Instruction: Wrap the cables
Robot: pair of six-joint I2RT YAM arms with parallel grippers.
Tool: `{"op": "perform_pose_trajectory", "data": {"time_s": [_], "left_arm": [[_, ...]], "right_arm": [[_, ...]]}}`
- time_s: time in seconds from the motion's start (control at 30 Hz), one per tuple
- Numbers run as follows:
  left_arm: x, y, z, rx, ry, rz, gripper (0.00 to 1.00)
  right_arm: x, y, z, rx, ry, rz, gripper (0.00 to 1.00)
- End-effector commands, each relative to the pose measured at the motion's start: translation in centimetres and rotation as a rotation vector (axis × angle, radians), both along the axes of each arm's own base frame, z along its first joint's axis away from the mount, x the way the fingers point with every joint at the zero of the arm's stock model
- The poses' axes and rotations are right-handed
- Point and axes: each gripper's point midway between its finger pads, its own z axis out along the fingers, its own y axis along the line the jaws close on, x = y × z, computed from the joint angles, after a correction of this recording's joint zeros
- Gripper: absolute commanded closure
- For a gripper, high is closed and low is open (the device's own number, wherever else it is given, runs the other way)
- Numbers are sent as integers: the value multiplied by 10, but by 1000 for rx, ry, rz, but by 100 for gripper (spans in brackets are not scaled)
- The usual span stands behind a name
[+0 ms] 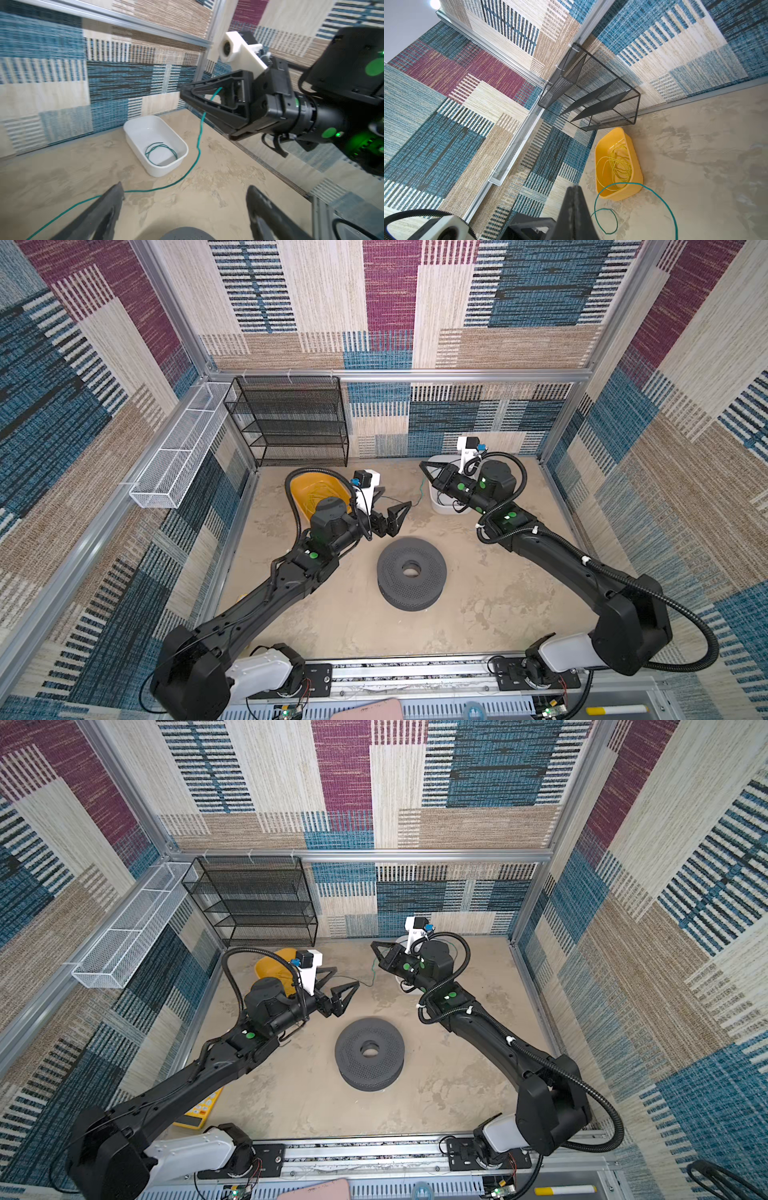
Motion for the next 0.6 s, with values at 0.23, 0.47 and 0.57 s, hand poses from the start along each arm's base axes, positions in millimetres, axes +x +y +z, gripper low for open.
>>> {"op": "perform_pose_trajectory", "data": {"time_s": [0.23,0.47,0.57], "left_arm": [[38,137,-111,171,336,682,10],[55,171,-141,120,436,734,22],[64,161,-145,155,448,655,26]], "right_arm": [[-11,2,3,-11,-10,50,100],[-16,2,5,-14,-17,66,100],[-16,3,4,-16,-15,72,100]]}}
